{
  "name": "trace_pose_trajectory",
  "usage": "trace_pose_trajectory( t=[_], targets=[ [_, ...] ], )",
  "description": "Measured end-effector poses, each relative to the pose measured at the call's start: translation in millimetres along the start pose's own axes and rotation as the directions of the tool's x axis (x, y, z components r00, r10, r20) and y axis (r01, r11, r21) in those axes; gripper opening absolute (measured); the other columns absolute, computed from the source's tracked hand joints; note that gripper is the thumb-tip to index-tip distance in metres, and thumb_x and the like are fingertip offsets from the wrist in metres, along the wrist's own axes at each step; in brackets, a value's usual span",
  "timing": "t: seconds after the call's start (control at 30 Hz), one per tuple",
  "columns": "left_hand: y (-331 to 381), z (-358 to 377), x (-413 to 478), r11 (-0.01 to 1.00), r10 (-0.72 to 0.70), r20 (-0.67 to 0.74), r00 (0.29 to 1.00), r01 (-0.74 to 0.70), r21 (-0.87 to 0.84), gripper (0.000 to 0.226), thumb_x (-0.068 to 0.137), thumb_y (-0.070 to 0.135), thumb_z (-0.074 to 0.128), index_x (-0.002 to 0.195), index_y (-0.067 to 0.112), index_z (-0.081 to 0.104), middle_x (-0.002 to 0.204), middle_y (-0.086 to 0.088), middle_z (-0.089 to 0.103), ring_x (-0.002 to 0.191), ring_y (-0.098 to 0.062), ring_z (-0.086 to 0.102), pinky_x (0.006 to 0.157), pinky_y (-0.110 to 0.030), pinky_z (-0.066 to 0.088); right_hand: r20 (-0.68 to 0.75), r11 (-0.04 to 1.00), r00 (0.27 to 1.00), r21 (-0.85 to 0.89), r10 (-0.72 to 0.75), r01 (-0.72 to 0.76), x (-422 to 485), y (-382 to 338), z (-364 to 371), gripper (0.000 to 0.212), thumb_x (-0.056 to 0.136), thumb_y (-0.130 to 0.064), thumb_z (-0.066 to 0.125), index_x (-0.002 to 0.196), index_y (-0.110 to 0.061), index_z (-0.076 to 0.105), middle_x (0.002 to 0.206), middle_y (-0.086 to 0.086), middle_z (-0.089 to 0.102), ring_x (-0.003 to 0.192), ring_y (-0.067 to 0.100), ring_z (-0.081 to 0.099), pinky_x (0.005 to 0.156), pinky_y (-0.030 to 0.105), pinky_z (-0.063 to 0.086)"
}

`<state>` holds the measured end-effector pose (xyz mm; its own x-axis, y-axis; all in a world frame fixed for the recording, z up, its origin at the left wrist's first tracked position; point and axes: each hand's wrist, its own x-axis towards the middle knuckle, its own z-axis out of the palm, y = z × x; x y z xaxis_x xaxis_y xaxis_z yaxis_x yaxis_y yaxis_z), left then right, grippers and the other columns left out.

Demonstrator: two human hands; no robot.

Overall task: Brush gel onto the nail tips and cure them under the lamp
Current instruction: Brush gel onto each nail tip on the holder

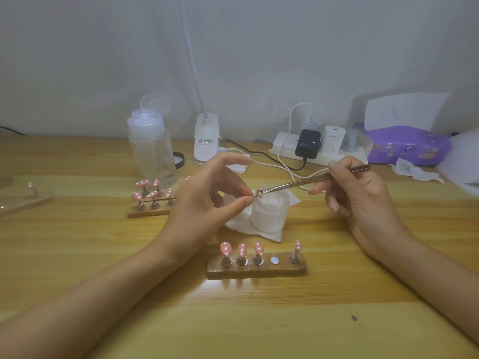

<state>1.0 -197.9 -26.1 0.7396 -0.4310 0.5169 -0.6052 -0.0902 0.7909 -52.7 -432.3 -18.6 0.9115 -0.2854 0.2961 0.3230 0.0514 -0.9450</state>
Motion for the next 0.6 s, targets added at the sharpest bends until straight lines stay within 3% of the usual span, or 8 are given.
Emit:
trace_pose_trajectory(
  t=[0.13,0.37,0.5,0.6],
  targets=[
    [0.1,0.0,-0.2,1.0,0.002,0.003,1.0,-0.002,0.012,0.045,0.085,0.01,0.076,0.123,0.026,0.059,0.084,0.009,0.071,0.085,-0.015,0.069,0.061,-0.029,0.051,0.015,0.999,1.0,0.039,-0.016,0.015,0.8,-0.1,-2.3,0.024,0.087,-0.04,0.063,0.067,-0.029,0.058,0.069,0.006,0.072,0.038,0.009,0.041,0.038,0.017,0.024],
    [-1.2,0.4,0.2,1.0,0.005,0.005,1.0,-0.005,0.008,0.045,0.085,0.008,0.076,0.122,0.026,0.059,0.083,0.009,0.071,0.084,-0.014,0.069,0.06,-0.024,0.047,-0.022,1.0,1.0,0.018,0.012,-0.011,1.4,0.7,-2.2,0.021,0.087,-0.035,0.058,0.073,-0.022,0.052,0.067,0.005,0.072,0.039,0.008,0.04,0.037,0.013,0.027],
    [-1.6,1.0,0.6,1.0,0.016,0.002,1.0,-0.016,0.02,0.045,0.085,0.008,0.077,0.122,0.026,0.059,0.083,0.009,0.071,0.084,-0.014,0.07,0.058,-0.026,0.049,0.031,1.0,1.0,0.016,0.001,-0.001,-0.1,0.2,-1.2,0.022,0.089,-0.037,0.059,0.069,-0.028,0.055,0.069,0.006,0.072,0.039,0.009,0.041,0.038,0.014,0.027],
    [-1.7,1.0,0.7,1.0,0.011,0.004,1.0,-0.011,0.014,0.045,0.085,0.008,0.076,0.122,0.026,0.059,0.083,0.009,0.071,0.084,-0.014,0.07,0.059,-0.024,0.047,-0.013,1.0,1.0,-0.002,0.028,-0.028,0.9,0.6,-1.6,0.02,0.086,-0.035,0.059,0.074,-0.02,0.052,0.067,0.007,0.072,0.038,0.008,0.04,0.036,0.013,0.026]
  ],
)
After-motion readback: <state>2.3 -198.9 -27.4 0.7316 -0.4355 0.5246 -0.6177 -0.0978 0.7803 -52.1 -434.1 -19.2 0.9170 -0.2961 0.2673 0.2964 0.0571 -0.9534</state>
